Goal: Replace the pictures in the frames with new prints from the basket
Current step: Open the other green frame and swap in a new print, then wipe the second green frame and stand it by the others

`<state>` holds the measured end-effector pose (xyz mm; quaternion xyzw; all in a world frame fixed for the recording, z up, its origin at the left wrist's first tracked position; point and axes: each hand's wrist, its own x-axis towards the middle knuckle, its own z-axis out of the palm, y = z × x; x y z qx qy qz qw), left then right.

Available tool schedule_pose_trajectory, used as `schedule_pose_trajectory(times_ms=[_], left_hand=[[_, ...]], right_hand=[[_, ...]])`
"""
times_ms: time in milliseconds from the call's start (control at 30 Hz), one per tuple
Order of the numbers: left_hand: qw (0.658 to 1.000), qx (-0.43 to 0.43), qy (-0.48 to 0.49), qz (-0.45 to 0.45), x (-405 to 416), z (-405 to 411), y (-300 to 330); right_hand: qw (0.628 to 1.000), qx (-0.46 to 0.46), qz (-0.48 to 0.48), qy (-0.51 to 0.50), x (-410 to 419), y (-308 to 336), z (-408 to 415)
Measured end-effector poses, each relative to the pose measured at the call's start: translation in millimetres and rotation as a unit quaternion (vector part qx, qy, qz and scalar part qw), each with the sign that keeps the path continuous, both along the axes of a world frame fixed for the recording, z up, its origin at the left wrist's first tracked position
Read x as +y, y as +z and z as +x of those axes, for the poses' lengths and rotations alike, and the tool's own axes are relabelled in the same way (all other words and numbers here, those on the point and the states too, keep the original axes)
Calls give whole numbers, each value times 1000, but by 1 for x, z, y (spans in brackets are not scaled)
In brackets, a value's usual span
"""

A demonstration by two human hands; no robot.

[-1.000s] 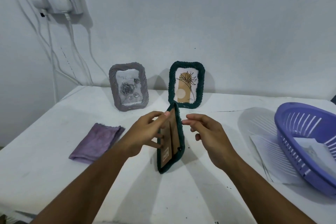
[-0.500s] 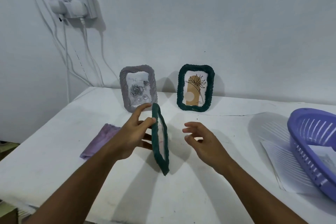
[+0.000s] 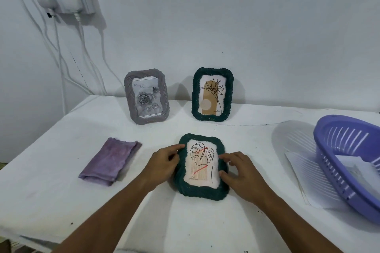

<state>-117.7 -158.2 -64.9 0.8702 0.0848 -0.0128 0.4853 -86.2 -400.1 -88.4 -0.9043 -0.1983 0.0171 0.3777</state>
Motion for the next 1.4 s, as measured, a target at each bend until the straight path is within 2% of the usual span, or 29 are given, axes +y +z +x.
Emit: schedule_pose_trajectory(times_ms=[67, 167, 500, 633, 700, 800, 900, 1100, 1233, 1300, 1400], left_hand=[[996, -23, -23, 88, -4, 4, -1], [985, -58, -50, 156, -7, 7, -8], [966, -105, -67, 226, 7, 8, -22], [909, -166, 17, 381, 30, 3, -16], [881, -148, 83, 441, 46, -1, -11], [848, -75, 161, 499, 64, -6, -7], [832, -34, 202, 515, 73, -10, -15], [815, -20, 185, 549, 81, -9, -29], [783, 45, 154, 601, 85, -7, -28], [784, 73, 144, 600, 88, -4, -19], [823, 50, 158, 543, 84, 2, -2]], right_hand=[[1000, -14, 8, -7, -3, -4, -2], [999, -23, 17, -20, -4, -7, -2], [997, -44, 3, -58, -1, -14, 8], [997, -49, 4, -62, 0, -14, 13], [997, -53, 5, -62, 1, -13, 15], [996, -67, 5, -64, 2, -14, 15], [995, -72, 1, -67, 3, -16, 15], [995, -77, 0, -69, 4, -15, 14], [995, -75, -5, -73, 4, -16, 14], [995, -64, -7, -71, 4, -15, 14], [996, -44, -1, -78, 4, -9, 13]])
